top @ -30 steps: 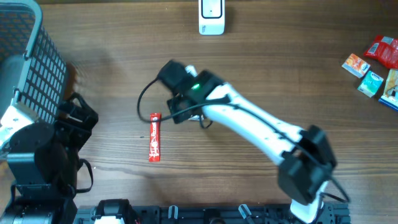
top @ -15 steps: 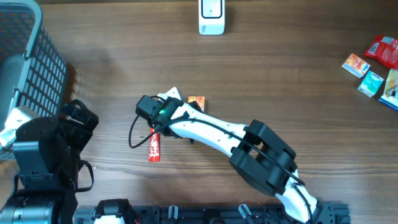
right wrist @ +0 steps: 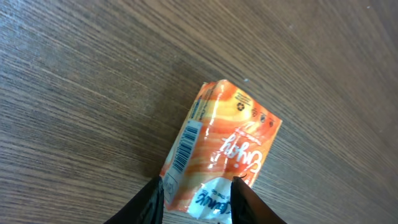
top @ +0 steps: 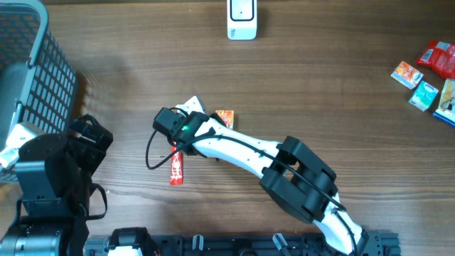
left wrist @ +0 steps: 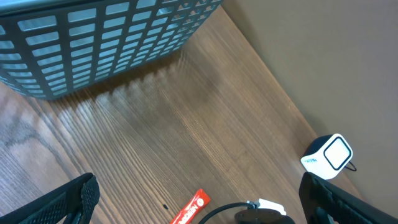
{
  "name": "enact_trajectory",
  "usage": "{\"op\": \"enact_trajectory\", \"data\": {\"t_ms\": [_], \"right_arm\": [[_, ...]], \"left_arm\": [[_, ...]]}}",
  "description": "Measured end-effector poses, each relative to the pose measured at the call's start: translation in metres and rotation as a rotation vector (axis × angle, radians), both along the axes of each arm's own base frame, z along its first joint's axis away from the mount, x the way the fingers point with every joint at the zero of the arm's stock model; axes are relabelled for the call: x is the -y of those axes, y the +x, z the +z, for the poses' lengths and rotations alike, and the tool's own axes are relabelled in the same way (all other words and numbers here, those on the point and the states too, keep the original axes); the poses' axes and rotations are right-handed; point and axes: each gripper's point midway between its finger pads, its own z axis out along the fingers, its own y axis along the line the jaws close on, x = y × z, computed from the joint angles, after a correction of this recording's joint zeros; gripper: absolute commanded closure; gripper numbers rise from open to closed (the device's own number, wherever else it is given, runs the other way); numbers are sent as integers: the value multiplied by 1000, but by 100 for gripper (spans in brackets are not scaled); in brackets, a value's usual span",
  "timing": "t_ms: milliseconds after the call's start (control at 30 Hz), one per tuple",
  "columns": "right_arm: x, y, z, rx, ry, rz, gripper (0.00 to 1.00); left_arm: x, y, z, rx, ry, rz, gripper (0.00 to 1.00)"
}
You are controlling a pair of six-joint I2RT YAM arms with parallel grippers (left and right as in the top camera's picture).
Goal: Scan the item barcode
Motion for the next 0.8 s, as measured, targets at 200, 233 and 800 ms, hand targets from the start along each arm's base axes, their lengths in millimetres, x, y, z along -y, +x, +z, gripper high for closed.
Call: {"op": "enact_trajectory", "data": {"t_ms": [200, 233, 800], "right_arm": [[-1, 0, -1, -4, 3, 1, 65], [-1, -1, -1, -6, 5, 1, 65], [7, -1, -22, -29, -45, -18, 96]], "left_arm": [[0, 0, 0, -2, 0, 0, 0], [0, 0, 0, -2, 0, 0, 0], [0, -1, -2, -10, -1, 0, 0]]}}
